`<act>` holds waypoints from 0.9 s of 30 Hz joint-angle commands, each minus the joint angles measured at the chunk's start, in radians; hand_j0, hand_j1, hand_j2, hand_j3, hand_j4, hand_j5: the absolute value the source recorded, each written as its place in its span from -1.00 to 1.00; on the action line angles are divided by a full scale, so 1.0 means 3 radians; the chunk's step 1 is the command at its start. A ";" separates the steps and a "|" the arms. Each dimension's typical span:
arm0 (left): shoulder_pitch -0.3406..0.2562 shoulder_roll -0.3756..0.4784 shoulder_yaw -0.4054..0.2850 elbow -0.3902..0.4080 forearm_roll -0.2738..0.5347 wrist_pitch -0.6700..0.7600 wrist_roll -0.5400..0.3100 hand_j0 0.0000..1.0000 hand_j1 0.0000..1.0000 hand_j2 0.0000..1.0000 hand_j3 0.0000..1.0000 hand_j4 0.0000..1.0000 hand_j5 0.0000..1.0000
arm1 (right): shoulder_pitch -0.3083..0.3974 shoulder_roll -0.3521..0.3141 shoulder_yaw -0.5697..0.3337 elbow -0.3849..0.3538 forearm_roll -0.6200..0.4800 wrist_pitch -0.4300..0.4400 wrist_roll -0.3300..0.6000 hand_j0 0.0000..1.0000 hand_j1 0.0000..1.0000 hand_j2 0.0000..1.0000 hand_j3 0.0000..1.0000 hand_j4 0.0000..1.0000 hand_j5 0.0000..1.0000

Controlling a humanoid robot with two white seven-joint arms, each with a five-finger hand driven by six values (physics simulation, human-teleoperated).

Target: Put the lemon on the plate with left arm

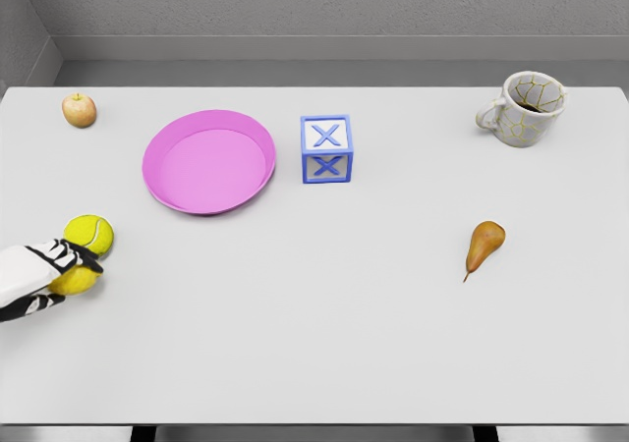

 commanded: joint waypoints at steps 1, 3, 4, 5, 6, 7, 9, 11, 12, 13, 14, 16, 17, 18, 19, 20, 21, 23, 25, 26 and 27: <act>-0.0005 0.0008 -0.0023 -0.0001 0.0018 0.0009 0.0005 -0.22 -0.22 -0.22 -0.22 -0.22 -0.22 | 0.0000 0.0000 0.0000 0.0000 0.0000 0.0000 0.0001 1.00 1.00 1.00 1.00 1.00 1.00; -0.0005 0.0008 -0.0023 -0.0012 0.0018 0.0009 0.0005 -0.21 -0.21 -0.21 -0.21 -0.21 -0.21 | 0.0000 0.0000 0.0000 0.0000 0.0000 0.0000 0.0001 1.00 1.00 1.00 1.00 1.00 1.00; -0.0026 0.0013 -0.0023 -0.0012 0.0023 0.0009 0.0005 -0.20 -0.20 -0.20 -0.20 -0.20 -0.20 | 0.0000 0.0000 0.0000 0.0000 0.0000 0.0000 0.0001 1.00 1.00 1.00 1.00 1.00 1.00; -0.0041 0.0013 -0.0023 -0.0017 0.0023 0.0009 0.0005 -0.20 -0.20 -0.20 -0.20 -0.20 -0.20 | 0.0000 0.0000 0.0000 0.0000 0.0005 0.0000 0.0001 1.00 1.00 1.00 1.00 1.00 1.00; -0.0066 0.0013 -0.0023 -0.0017 0.0023 0.0009 0.0005 -0.19 -0.19 -0.19 -0.19 -0.19 -0.19 | 0.0000 0.0000 0.0000 0.0000 0.0000 0.0000 0.0001 1.00 1.00 1.00 1.00 1.00 1.00; -0.0082 0.0013 -0.0023 -0.0017 0.0023 0.0009 0.0005 -0.19 -0.19 -0.19 -0.19 -0.19 -0.19 | 0.0000 0.0000 0.0000 0.0000 0.0000 0.0000 0.0001 1.00 1.00 1.00 1.00 1.00 1.00; -0.0148 0.0018 -0.0023 -0.0017 0.0023 0.0009 0.0005 -0.19 -0.19 -0.19 -0.19 -0.19 -0.19 | 0.0000 0.0000 0.0000 0.0000 0.0000 0.0000 0.0001 1.00 1.00 1.00 1.00 1.00 1.00; -0.0199 0.0018 -0.0023 -0.0017 0.0023 0.0009 0.0005 -0.19 -0.19 -0.19 -0.19 -0.19 -0.19 | 0.0000 0.0000 0.0000 0.0000 0.0000 0.0000 0.0001 1.00 1.00 1.00 1.00 1.00 1.00; -0.0235 0.0018 -0.0023 -0.0017 0.0023 0.0009 0.0005 -0.19 -0.19 -0.19 -0.19 -0.19 -0.19 | 0.0000 0.0000 0.0000 0.0000 0.0000 0.0000 0.0001 1.00 1.00 1.00 1.00 1.00 1.00; -0.0251 0.0023 -0.0023 -0.0017 0.0028 0.0009 0.0005 -0.18 -0.18 -0.18 -0.18 -0.18 -0.18 | 0.0000 0.0000 0.0000 0.0000 0.0000 0.0000 0.0001 1.00 1.00 1.00 1.00 1.00 1.00; -0.0286 0.0023 -0.0023 -0.0017 0.0023 0.0009 0.0005 -0.18 -0.18 -0.18 -0.18 -0.18 -0.18 | 0.0000 0.0000 0.0000 0.0000 0.0000 0.0000 0.0001 1.00 1.00 1.00 1.00 1.00 1.00; -0.0332 0.0028 -0.0023 -0.0017 0.0023 0.0009 0.0005 -0.17 -0.17 -0.17 -0.17 -0.17 -0.17 | 0.0000 0.0000 0.0000 0.0000 0.0000 0.0000 0.0001 1.00 1.00 1.00 1.00 1.00 1.00; -0.0337 0.0033 -0.0023 -0.0012 0.0023 0.0009 0.0005 -0.17 -0.17 -0.17 -0.17 -0.17 -0.17 | 0.0000 0.0000 0.0000 0.0000 0.0000 0.0000 0.0001 1.00 1.00 1.00 1.00 1.00 1.00; -0.0358 0.0033 -0.0023 -0.0012 0.0023 0.0009 0.0005 -0.17 -0.17 -0.17 -0.17 -0.17 -0.17 | 0.0000 0.0000 0.0000 0.0000 0.0000 0.0000 0.0001 1.00 1.00 1.00 1.00 1.00 1.00; -0.0373 0.0038 -0.0023 -0.0007 0.0018 0.0009 0.0005 -0.17 -0.17 -0.17 -0.17 -0.17 -0.17 | 0.0000 0.0000 0.0000 0.0000 0.0000 0.0000 0.0001 1.00 1.00 1.00 1.00 1.00 1.00; -0.0383 0.0038 -0.0023 -0.0007 0.0018 0.0009 0.0005 -0.16 -0.16 -0.16 -0.16 -0.16 -0.16 | 0.0000 0.0000 0.0000 0.0000 0.0000 0.0000 0.0001 1.00 1.00 1.00 1.00 1.00 1.00; -0.0389 0.0038 -0.0023 -0.0007 0.0018 0.0009 0.0005 -0.16 -0.16 -0.16 -0.16 -0.16 -0.16 | 0.0000 0.0000 0.0000 0.0000 0.0000 0.0000 0.0001 1.00 1.00 1.00 1.00 1.00 1.00; -0.0465 0.0038 -0.0064 0.0004 0.0013 0.0009 0.0005 -0.16 -0.16 -0.16 -0.16 -0.16 -0.16 | 0.0000 0.0000 0.0000 0.0000 0.0005 0.0000 0.0001 1.00 1.00 1.00 1.00 1.00 1.00; -0.0598 0.0043 -0.0237 0.0009 0.0008 0.0009 0.0005 -0.15 -0.15 -0.15 -0.15 -0.15 -0.15 | 0.0000 0.0000 0.0000 0.0000 0.0000 0.0000 0.0001 1.00 1.00 1.00 1.00 1.00 1.00; -0.0619 0.0038 -0.0243 0.0009 0.0008 0.0009 0.0005 -0.15 -0.15 -0.15 -0.15 -0.15 -0.15 | 0.0000 0.0000 0.0000 0.0000 0.0000 0.0000 0.0001 1.00 1.00 1.00 1.00 1.00 1.00; -0.0629 0.0038 -0.0243 0.0009 0.0008 0.0009 0.0005 -0.15 -0.15 -0.15 -0.15 -0.15 -0.15 | 0.0000 0.0000 0.0000 0.0000 0.0000 0.0000 0.0001 1.00 1.00 1.00 1.00 1.00 1.00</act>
